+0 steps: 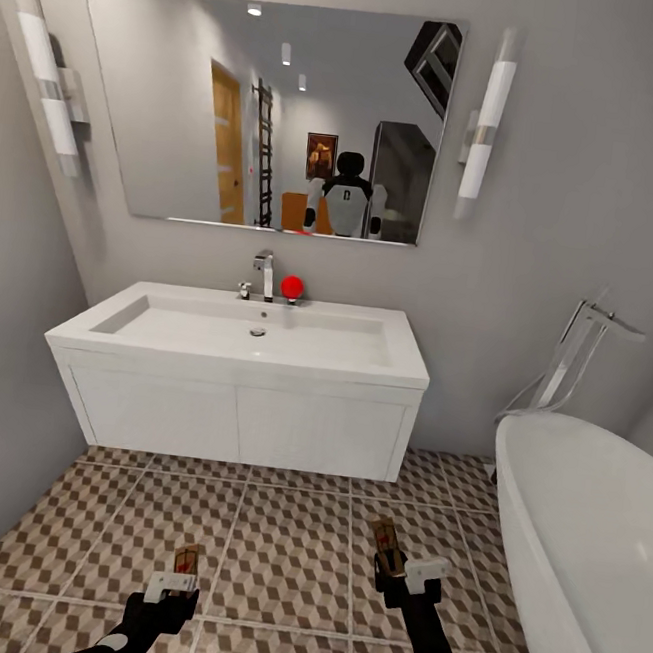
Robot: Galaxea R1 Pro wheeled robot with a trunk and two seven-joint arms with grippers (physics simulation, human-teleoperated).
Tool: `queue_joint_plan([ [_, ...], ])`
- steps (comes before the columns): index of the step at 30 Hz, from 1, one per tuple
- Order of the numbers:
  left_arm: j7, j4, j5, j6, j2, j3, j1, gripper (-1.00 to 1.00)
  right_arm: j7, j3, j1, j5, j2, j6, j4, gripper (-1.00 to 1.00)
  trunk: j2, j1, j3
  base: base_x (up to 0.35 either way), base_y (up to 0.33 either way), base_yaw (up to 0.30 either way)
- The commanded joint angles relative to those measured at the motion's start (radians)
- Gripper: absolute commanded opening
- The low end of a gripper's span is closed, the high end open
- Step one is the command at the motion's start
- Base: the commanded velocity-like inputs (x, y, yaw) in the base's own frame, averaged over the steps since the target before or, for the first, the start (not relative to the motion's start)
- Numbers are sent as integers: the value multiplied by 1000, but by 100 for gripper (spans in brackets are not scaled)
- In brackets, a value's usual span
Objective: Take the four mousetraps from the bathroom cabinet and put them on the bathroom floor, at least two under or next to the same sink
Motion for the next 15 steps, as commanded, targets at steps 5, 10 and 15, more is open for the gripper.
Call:
queue_joint_plan([
  [5,3,4,-10,-6,1,8,-2,-100,-8,7,-1,-3,0,-2,2,-100,-1,0,-1,0,0,0],
  [10,10,2,-9,19,0,15,-2,-100,-8,-7,-8,-8,2,31,25,-100,-1,0,-1,0,0,0],
  [15,11,-109,-8,268,-7,23,-17,-100,-8,-24,-55,-8,5,163,30,-100,-1,0,-1,0,0,0],
])
